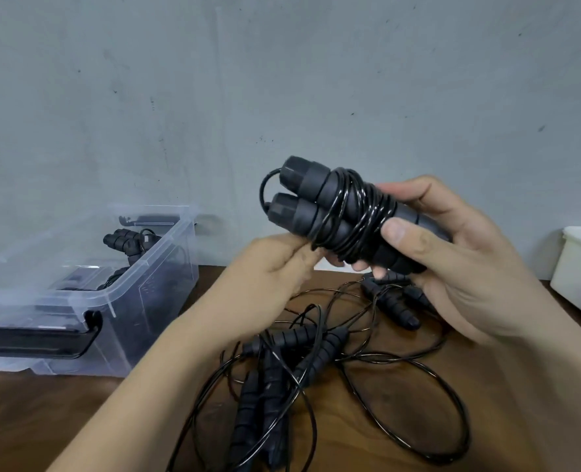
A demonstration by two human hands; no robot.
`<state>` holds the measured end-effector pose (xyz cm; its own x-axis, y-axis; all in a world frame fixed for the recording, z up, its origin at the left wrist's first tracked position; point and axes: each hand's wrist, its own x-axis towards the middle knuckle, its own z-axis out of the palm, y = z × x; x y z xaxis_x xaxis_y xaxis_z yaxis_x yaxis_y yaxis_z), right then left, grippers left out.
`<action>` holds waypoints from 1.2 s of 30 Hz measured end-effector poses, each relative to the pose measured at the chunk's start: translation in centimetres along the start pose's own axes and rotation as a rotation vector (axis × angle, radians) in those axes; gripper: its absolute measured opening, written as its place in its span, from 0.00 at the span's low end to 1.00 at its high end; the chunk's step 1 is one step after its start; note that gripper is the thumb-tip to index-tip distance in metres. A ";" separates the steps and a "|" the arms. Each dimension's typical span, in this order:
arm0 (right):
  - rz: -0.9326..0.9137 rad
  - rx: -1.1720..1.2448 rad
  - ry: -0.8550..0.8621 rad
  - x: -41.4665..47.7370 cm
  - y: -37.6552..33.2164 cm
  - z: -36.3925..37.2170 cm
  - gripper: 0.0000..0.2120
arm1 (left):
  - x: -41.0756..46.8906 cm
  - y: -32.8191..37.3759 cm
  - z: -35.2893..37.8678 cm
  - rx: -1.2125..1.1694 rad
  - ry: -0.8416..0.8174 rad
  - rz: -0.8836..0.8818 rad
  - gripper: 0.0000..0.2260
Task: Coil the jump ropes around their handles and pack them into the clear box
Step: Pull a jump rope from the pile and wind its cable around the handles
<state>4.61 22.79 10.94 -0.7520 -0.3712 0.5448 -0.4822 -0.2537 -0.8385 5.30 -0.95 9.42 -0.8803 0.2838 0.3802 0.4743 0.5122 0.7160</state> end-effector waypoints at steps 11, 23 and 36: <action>0.063 -0.571 0.088 0.6 0.6 -1.7 0.11 | -1.1 1.4 -1.1 0.411 -0.050 0.123 0.13; 0.342 -0.653 -0.325 0.0 -0.3 -0.8 0.09 | -1.6 2.6 -2.7 0.373 -0.037 0.098 0.12; 0.428 -0.460 -0.399 -1.5 -5.7 -1.6 0.15 | -2.9 4.8 -1.5 0.500 0.086 0.372 0.08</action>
<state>7.75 26.19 14.88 -0.7381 -0.6721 0.0591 -0.3896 0.3531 -0.8506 10.15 -0.56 12.62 -0.6431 0.4603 0.6120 0.6772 0.7150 0.1738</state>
